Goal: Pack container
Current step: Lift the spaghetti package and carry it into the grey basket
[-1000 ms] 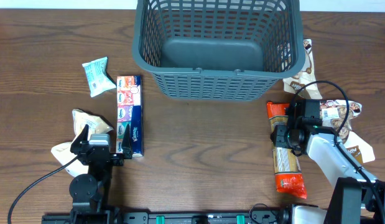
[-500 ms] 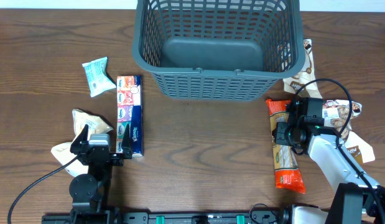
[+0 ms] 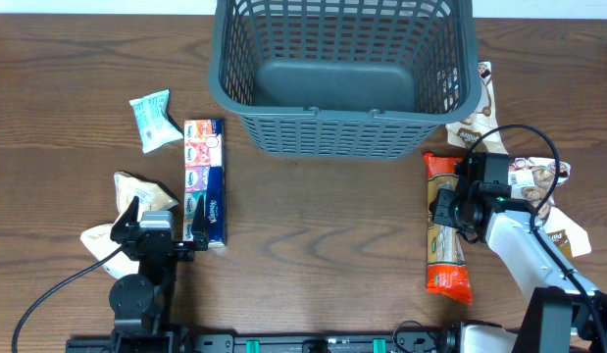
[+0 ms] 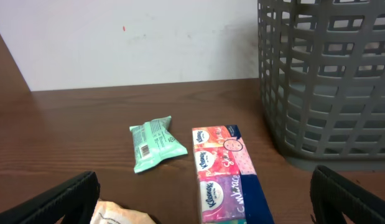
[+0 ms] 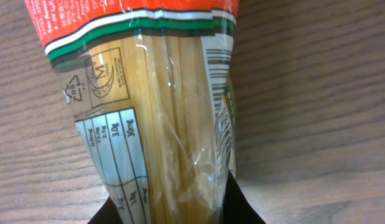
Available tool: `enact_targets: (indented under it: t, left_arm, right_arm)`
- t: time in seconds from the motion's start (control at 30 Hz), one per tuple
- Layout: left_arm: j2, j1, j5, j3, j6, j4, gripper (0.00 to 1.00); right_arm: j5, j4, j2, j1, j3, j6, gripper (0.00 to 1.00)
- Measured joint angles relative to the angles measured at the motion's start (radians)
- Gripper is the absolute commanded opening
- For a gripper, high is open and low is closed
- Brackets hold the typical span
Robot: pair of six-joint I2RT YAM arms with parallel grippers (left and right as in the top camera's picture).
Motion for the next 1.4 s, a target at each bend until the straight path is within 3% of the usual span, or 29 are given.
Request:
enact_targets:
  t: [0.17,0.5,0.73,1.13,1.4]
  left_arm:
    - [0.000,0.000,0.000,0.000,0.000,0.000,0.99]
    - [0.000,0.000,0.000,0.000,0.000,0.000,0.99]
    - [0.000,0.000,0.000,0.000,0.000,0.000,0.99]
    - [0.000,0.000,0.000,0.000,0.000,0.000,0.99]
    - [0.000,0.000,0.000,0.000,0.000,0.000,0.99]
  right_arm:
    - [0.037,-0.012,-0.045,0.000,0.000,0.056,0.01]
    - [0.201,-0.040,-0.295,0.000,0.027,0.171,0.01]
    - [0.235,-0.089,-0.387,0.000,0.094,0.150,0.01]
    - [0.236,-0.349,-0.347,-0.043,0.523,-0.011,0.01]
    - [0.131,-0.477,-0.205,-0.060,0.819,-0.193,0.01]
